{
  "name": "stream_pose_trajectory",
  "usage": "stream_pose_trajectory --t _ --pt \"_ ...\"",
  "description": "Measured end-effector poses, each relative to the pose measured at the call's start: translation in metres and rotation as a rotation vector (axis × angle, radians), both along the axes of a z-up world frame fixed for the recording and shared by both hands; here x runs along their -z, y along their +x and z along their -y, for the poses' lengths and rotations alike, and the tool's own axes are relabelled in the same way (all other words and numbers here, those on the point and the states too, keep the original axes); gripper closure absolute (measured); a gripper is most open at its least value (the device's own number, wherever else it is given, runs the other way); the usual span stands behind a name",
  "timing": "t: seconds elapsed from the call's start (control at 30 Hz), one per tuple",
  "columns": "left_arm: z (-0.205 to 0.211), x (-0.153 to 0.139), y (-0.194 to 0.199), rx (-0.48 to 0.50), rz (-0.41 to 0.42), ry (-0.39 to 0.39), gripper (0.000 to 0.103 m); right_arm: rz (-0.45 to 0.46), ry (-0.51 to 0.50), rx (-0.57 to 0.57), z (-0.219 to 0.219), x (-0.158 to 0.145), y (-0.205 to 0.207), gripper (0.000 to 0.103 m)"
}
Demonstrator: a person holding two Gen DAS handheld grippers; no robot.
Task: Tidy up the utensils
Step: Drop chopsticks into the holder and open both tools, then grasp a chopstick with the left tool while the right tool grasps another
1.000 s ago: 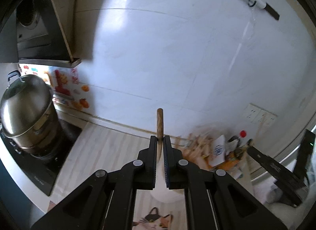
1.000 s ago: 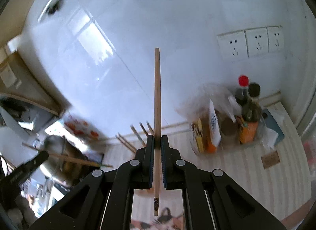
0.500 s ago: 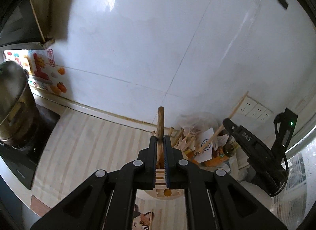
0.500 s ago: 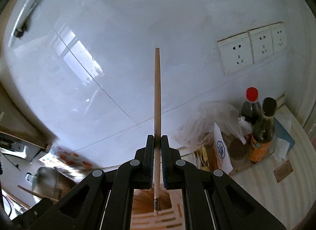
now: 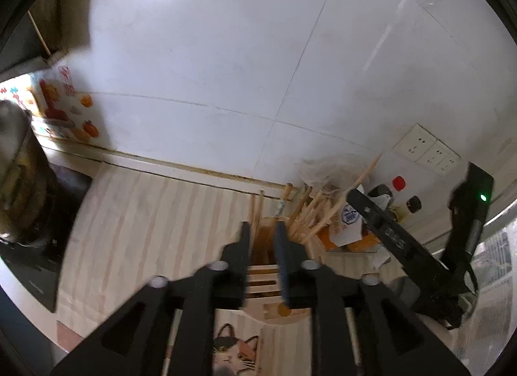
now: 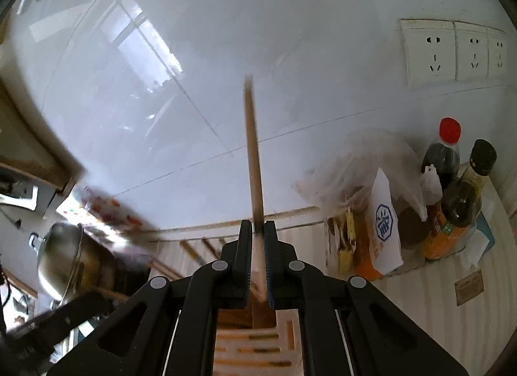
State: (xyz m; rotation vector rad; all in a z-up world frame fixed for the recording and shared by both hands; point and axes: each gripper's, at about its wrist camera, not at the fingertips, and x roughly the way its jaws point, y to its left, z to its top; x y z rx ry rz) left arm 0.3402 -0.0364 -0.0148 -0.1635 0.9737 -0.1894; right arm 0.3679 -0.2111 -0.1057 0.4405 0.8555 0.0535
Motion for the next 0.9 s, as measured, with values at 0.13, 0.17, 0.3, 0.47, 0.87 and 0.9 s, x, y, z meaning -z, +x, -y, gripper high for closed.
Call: stream_pose_trajectory --t 0.13,0.17,0.3,0.47,0.87,0.9 --pt "-0.012 -0.012 -0.012 -0.047 0.071 0.032 0.029 0.006 0.021 0.002 0.009 -0.009 -0.021 0.062" --pt "-0.015 -0.012 -0.015 -0.056 0.081 0.045 0.027 0.010 0.023 0.006 0.012 -0.011 -0.026 0.061" --pt "-0.031 -0.002 -0.027 -0.106 0.098 0.094 0.004 0.003 0.028 0.030 0.023 -0.012 -0.055 0.049" --pt "-0.040 0.042 -0.044 -0.143 0.064 0.219 0.000 -0.059 -0.003 0.048 0.033 0.007 -0.096 0.036" --pt "-0.042 0.213 -0.088 -0.105 -0.278 0.380 0.000 -0.522 -0.044 -0.027 0.005 0.168 -0.162 0.038" --pt "-0.043 0.223 -0.090 -0.100 -0.302 0.387 0.001 -0.555 -0.045 -0.042 -0.001 0.180 -0.167 0.041"
